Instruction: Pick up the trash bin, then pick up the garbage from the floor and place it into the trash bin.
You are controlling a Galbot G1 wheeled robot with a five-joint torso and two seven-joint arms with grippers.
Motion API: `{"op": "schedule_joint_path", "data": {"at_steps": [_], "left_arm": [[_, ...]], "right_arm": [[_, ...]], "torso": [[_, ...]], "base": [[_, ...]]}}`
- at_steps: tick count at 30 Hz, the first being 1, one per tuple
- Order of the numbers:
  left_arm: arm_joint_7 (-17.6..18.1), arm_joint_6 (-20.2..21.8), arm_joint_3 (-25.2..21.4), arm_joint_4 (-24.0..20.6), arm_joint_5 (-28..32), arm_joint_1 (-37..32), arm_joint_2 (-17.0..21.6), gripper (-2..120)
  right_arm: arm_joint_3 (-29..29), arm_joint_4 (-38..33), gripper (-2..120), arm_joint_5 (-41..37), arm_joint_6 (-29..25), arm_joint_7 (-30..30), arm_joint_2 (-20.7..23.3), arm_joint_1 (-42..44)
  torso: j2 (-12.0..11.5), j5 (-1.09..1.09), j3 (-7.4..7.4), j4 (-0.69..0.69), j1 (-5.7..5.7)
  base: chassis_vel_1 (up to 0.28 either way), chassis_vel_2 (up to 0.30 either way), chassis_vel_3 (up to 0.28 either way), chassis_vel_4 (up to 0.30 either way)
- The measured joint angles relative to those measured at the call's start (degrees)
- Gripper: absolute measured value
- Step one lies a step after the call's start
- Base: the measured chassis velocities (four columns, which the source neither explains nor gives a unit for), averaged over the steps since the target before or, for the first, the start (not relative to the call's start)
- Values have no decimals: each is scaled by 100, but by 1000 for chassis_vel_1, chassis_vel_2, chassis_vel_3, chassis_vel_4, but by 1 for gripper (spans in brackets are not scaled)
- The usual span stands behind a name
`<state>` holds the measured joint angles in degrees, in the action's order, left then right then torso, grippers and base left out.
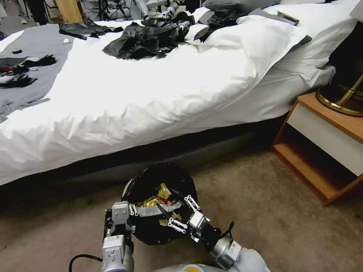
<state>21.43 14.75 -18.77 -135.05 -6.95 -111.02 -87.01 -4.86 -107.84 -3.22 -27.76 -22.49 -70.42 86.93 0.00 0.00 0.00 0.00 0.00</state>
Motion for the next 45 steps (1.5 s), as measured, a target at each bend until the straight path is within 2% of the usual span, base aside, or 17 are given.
{"op": "schedule_joint_path", "data": {"at_steps": [2,5,9,11,14,17,20,25,28,33,45], "left_arm": [[0,1,-4,0,-2,-5,5,0],[2,2,-26,2,-3,-7,14,0],[3,2,-30,3,-6,-18,19,0],[3,5,-42,3,-8,-20,25,0],[3,5,-54,3,-8,-21,30,0],[5,5,-77,15,3,-21,31,0],[9,4,-97,25,26,-14,25,0],[25,0,-179,29,137,11,27,0],[32,8,-254,-22,247,29,59,0],[50,13,-267,-39,320,20,73,0],[106,30,-228,-89,342,-10,66,0]], "right_arm": [[-37,-94,91,3,-22,-1,17,50],[-86,-245,97,2,-35,-1,32,99],[-179,-548,100,-15,-44,53,50,143],[-306,-1107,100,-119,-40,266,43,207],[-372,-1382,100,-166,-17,405,16,241],[-628,-2003,100,-229,64,869,-172,355],[-747,-2144,100,-117,102,1161,-267,481],[-1049,-2101,100,31,2,1462,-466,924],[-1199,-1769,100,103,-198,1599,-590,1151],[-1271,-1431,100,119,-296,1697,-655,1172],[-1302,-1254,100,121,-294,1934,-665,1071]], "torso": [[0,0,0,0,0],[0,0,0,0,0],[0,0,0,0,0],[0,0,0,0,0],[0,0,0,0,0],[0,0,0,0,0],[0,0,0,0,0],[0,-1,0,0,0],[0,0,0,0,0],[0,0,0,0,0],[0,0,0,0,0]], "base": [[0,0,0,0],[0,0,0,0],[0,0,0,0],[0,0,0,0],[0,0,0,0],[0,0,0,0],[0,0,0,0],[0,0,0,0],[0,0,0,0],[0,0,0,0],[0,0,0,0]]}}
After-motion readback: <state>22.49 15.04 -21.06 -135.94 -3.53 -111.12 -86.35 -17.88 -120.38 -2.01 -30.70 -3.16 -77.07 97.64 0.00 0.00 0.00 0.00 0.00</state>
